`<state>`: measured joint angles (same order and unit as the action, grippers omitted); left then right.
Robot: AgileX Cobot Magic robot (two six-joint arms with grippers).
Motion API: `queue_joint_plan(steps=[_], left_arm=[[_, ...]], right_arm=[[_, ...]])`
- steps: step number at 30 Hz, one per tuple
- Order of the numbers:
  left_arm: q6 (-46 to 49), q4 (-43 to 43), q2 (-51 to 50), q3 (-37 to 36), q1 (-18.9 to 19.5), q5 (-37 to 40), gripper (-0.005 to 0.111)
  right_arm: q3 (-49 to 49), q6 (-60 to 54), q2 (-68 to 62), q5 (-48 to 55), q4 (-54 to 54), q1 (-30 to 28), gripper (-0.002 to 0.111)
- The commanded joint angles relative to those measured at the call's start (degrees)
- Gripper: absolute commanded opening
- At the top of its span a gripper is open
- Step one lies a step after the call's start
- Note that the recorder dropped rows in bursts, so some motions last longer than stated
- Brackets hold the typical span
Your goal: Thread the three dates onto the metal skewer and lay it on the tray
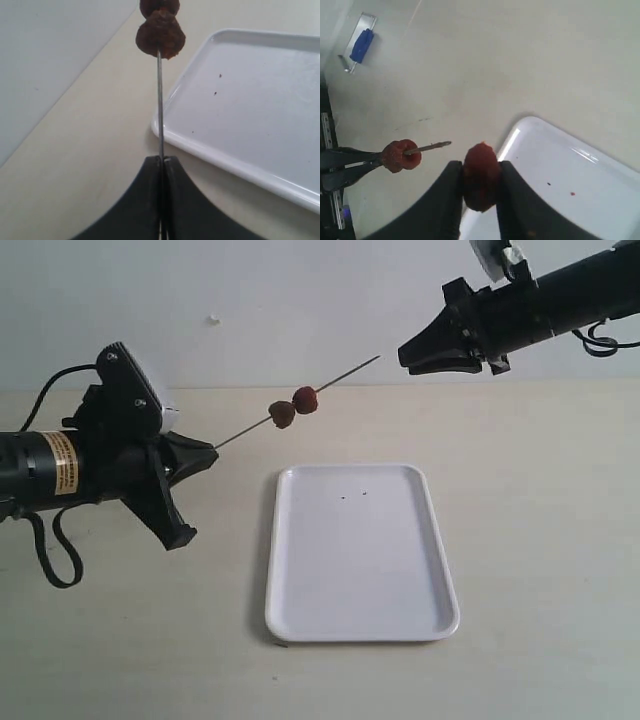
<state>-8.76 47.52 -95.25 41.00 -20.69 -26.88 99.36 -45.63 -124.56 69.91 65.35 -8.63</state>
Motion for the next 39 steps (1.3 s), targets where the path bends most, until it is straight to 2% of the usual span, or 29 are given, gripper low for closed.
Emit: queue_joint_plan(steps=[1, 9, 15, 23, 29, 39], left_arm=[[-0.7, 0.3, 0.6, -0.2, 0.0, -1.3, 0.000], [-0.4, 0.1, 0.6, -0.2, 0.0, -1.7, 0.000], [0.3, 0.1, 0.6, -0.2, 0.0, -1.8, 0.000], [1.4, 0.1, 0.6, -0.2, 0.0, -1.9, 0.000], [1.4, 0.1, 0.6, -0.2, 0.0, -2.1, 0.000], [1.4, 0.1, 0.6, -0.2, 0.0, -1.9, 0.000]], right_arm=[[0.5, 0.9, -0.2, 0.1, 4.9, -0.2, 0.023], [0.4, 4.4, -0.2, 0.1, 7.5, 0.0, 0.023], [0.0, 5.6, -0.2, 0.1, 3.7, 0.0, 0.023], [-0.1, 6.9, -0.1, 0.1, 3.7, 0.3, 0.023], [-0.1, 6.9, -0.1, 0.1, 4.0, 2.9, 0.023], [-0.1, 6.9, -0.1, 0.1, 4.1, 2.9, 0.023]])
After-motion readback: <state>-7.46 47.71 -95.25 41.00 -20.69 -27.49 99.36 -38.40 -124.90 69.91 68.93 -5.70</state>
